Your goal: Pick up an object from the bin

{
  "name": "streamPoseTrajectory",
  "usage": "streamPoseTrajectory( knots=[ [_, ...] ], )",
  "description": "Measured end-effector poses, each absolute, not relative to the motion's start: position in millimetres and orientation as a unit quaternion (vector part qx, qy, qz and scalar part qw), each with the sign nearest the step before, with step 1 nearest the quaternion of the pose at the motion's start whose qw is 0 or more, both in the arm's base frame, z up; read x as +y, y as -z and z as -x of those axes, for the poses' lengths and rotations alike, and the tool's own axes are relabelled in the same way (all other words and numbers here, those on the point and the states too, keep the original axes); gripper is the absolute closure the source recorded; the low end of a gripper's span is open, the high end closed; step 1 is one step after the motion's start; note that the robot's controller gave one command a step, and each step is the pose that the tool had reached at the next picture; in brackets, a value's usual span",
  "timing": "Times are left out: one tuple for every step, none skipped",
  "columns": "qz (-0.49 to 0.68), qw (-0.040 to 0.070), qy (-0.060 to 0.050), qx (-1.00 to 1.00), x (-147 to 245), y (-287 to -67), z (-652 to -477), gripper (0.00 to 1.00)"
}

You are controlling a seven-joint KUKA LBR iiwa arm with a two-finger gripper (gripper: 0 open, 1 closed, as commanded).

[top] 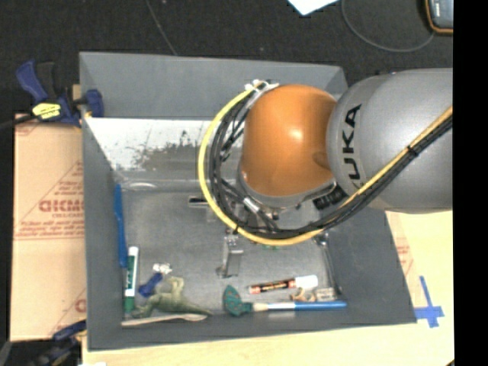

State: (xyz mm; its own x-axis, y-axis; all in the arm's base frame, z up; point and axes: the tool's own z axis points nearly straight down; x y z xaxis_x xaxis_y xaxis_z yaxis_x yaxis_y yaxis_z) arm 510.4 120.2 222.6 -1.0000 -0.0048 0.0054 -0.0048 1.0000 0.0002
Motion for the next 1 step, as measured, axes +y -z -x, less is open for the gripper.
streamPoseTrajectory(
  knots=[
    [0.000, -0.001, 0.001, -1.000, 119.5, -227.1, -512.0, 0.00]
  ],
)
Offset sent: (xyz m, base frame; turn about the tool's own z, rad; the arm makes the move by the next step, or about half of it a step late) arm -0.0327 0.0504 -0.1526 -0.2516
